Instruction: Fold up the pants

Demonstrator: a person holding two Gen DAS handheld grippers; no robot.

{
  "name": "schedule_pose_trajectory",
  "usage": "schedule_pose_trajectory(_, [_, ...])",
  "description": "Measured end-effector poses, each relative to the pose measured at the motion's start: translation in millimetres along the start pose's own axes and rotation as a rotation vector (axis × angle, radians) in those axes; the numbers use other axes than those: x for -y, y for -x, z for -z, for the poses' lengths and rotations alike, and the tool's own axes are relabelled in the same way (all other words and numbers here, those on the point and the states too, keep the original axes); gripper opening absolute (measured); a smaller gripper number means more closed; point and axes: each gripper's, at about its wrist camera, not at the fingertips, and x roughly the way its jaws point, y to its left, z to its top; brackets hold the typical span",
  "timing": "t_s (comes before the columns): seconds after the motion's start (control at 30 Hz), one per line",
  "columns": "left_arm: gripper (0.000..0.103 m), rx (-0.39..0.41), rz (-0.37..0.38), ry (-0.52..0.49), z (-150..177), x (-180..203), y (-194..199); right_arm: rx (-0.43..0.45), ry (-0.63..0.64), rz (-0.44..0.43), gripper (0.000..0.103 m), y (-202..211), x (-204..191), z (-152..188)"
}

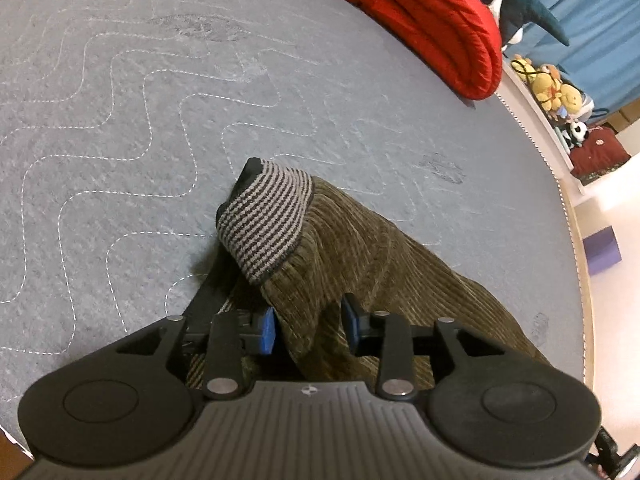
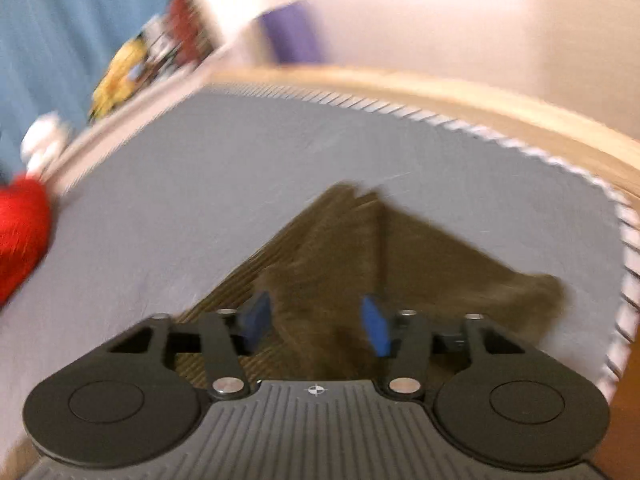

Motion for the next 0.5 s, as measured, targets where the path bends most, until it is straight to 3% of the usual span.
schedule_pose_trajectory(0.07, [0.039,-0.011,-0.015,0.006,-0.9,-0.6,-5.6,-0.049,0.102,-0.014,0.057,-26.7,-7.3,0.2])
schedule_pose_trajectory(0.17, [0.039,-0.031,-0.018,0.008,-2.7,-3.2,-12.1,-0.094,0.254,0.05,0.058,-56.0,-19.7,12.4])
schedule_pose_trajectory(0.23, [0.039,-0.032,-0.027,0.0,-3.1,-3.8,-14.3,-0.062,0.349,0.106,0.054,-59.5,-29.1,20.0])
schedule_pose_trajectory(0.27, [0.034,-0.033,-0.029,-0.003,-3.3,-3.5,-15.4,-0.039,0.383,0.137,0.05,-59.6,-33.1,19.6])
schedule_pose_trajectory(0.3, [0.029,-0.032,-0.029,-0.006,-3.5,-3.1,-16.4,-0.019,0.385,0.158,0.044,-56.8,-33.1,18.8])
schedule_pose_trajectory(0.37, [0.012,-0.018,-0.029,-0.022,-2.9,-0.3,-14.7,-0.013,0.303,0.144,0.008,-56.2,-23.1,7.4])
schedule_pose_trajectory(0.43, [0.01,0.024,-0.036,-0.053,-2.3,6.6,-6.3,0.011,0.201,0.124,0.008,-48.2,-8.1,-5.0])
schedule_pose_trajectory(0.5, [0.009,0.095,-0.021,-0.07,-2.9,12.5,11.9,0.102,0.111,0.113,0.007,-26.0,6.8,-18.0])
